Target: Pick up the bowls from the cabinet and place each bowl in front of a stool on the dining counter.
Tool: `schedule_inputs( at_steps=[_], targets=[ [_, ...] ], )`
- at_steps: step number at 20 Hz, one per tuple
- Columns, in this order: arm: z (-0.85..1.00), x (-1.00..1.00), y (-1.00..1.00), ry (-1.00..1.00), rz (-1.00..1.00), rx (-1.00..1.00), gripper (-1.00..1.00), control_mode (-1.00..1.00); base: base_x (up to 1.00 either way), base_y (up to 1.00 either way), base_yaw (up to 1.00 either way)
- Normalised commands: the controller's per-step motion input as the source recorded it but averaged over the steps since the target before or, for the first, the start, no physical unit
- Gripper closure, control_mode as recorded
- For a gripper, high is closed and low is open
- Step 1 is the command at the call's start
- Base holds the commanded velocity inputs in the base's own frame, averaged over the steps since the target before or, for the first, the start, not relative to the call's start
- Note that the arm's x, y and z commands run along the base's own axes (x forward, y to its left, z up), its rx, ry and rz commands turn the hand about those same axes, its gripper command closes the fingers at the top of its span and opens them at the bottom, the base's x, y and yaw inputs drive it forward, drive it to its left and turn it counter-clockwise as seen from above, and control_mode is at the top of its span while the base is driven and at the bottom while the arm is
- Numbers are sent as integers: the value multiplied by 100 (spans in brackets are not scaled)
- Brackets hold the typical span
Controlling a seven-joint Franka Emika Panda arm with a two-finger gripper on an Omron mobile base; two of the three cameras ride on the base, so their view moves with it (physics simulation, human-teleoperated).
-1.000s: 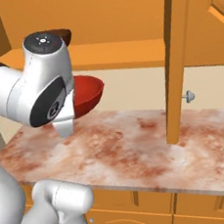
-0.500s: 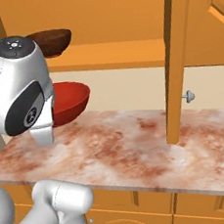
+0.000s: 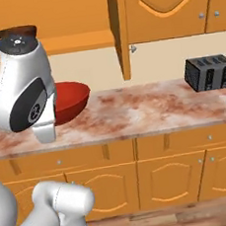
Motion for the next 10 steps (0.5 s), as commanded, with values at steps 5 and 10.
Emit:
schedule_inputs(
  at_steps=[5, 10],
  targets=[
    [0, 0, 0, 0, 0, 0, 100, 100, -89, 2, -85],
    [0, 0, 0, 0, 0, 0, 100, 100, -42, 3, -99]
  ],
)
